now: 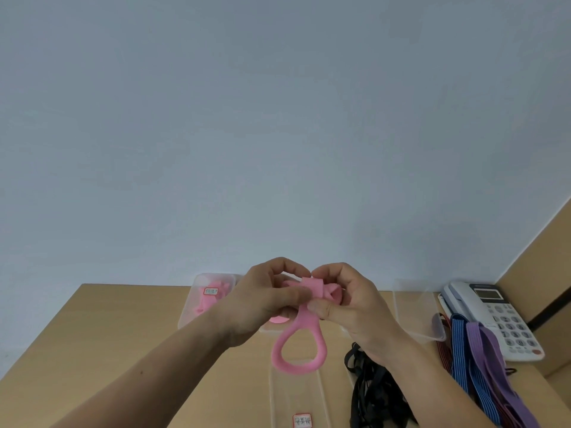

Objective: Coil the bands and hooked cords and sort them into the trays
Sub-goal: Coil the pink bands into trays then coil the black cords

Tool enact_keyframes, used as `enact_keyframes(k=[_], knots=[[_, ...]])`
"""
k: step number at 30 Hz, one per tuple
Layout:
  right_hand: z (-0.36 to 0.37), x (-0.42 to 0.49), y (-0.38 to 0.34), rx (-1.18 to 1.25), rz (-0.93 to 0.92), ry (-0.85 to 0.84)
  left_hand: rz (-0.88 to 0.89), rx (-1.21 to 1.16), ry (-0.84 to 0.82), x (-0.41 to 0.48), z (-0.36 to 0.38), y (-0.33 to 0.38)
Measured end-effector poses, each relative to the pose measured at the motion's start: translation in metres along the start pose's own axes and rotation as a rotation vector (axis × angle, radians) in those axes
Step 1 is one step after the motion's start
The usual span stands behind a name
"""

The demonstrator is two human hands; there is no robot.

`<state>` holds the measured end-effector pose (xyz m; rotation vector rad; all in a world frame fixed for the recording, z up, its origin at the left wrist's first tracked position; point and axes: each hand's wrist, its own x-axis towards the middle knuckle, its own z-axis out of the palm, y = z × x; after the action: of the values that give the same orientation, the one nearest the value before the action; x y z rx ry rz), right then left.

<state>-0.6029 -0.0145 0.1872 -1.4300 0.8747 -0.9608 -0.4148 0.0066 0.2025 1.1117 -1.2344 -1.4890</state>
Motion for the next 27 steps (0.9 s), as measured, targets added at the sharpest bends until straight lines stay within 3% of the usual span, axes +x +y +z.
enact_keyframes(k=[4,9,14,21,27], knots=[[-0.002,-0.002,-0.006,0.073,0.093,-0.017,0.065,0.016,0.024,-0.003,0.000,-0.002],[0.002,0.000,-0.006,-0.050,0.137,-0.010,0.097,0.084,0.051,-0.008,0.001,-0.006],[0.004,0.001,-0.003,-0.104,0.069,0.032,-0.013,0.096,0.057,-0.010,-0.003,-0.004],[0.006,0.000,-0.002,-0.095,0.056,-0.004,-0.166,-0.017,-0.106,-0.015,-0.009,0.000],[0.003,-0.005,-0.001,-0.047,0.018,-0.059,-0.185,-0.076,-0.076,-0.013,-0.006,0.004]])
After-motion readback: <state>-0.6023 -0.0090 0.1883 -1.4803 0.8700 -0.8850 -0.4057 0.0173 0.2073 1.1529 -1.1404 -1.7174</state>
